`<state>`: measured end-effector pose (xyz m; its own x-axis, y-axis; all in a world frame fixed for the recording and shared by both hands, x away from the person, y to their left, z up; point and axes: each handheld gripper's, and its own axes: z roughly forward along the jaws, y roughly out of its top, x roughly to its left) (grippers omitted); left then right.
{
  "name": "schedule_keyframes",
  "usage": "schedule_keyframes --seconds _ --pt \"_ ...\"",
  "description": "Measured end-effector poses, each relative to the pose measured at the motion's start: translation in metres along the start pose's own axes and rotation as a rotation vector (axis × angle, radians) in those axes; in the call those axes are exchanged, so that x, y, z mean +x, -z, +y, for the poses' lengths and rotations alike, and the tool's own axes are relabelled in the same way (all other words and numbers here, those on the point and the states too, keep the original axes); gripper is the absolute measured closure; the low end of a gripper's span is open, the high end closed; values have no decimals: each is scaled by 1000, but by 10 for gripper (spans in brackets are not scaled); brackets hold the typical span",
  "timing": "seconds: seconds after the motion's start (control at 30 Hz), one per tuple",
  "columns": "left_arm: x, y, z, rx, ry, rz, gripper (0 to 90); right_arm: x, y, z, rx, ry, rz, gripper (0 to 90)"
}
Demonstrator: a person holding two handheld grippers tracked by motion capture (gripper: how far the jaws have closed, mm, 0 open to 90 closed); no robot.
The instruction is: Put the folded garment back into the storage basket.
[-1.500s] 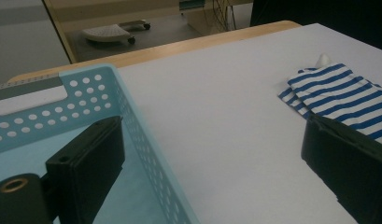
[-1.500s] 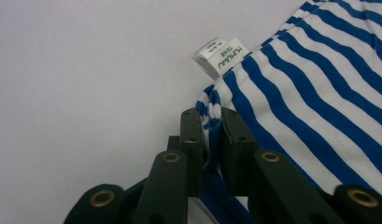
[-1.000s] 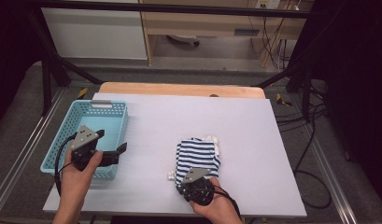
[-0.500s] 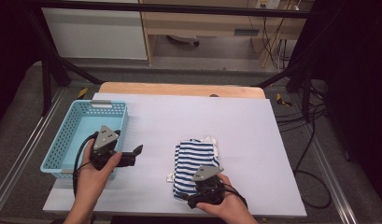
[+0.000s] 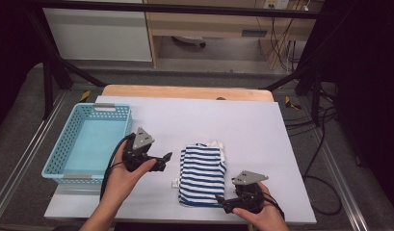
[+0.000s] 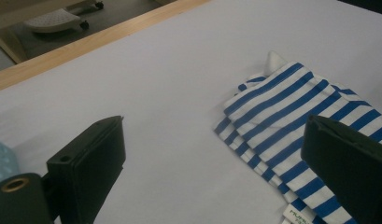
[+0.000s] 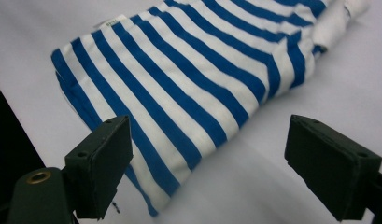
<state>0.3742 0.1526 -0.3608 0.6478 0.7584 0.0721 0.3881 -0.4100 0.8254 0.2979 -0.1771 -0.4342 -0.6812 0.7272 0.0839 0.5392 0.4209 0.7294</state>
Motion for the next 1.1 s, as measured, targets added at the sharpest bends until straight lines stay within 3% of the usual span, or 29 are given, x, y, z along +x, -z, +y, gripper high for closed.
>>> schedule_keyframes --seconds 0.17,0.27,0.43,0.7,0.8,0.87,1.1 --pt "-9 -23 3 42 -18 -13 68 -3 2 -6 0 -18 1 181" --pt "-13 -31 4 58 -18 -21 72 -2 0 -7 19 -5 4 195" --pt "-24 -53 7 91 -42 -40 90 1 -2 -8 47 17 25 298" --pt "-27 -74 9 108 -38 -49 119 5 -4 -8 64 56 50 385" --pt "-25 -81 8 107 -22 -55 176 7 -6 -8 75 62 55 408" --pt "-22 -88 8 101 21 -71 203 8 -6 -8 76 72 60 431" --pt "-12 -108 4 128 42 -57 354 8 -6 -8 82 72 63 442"
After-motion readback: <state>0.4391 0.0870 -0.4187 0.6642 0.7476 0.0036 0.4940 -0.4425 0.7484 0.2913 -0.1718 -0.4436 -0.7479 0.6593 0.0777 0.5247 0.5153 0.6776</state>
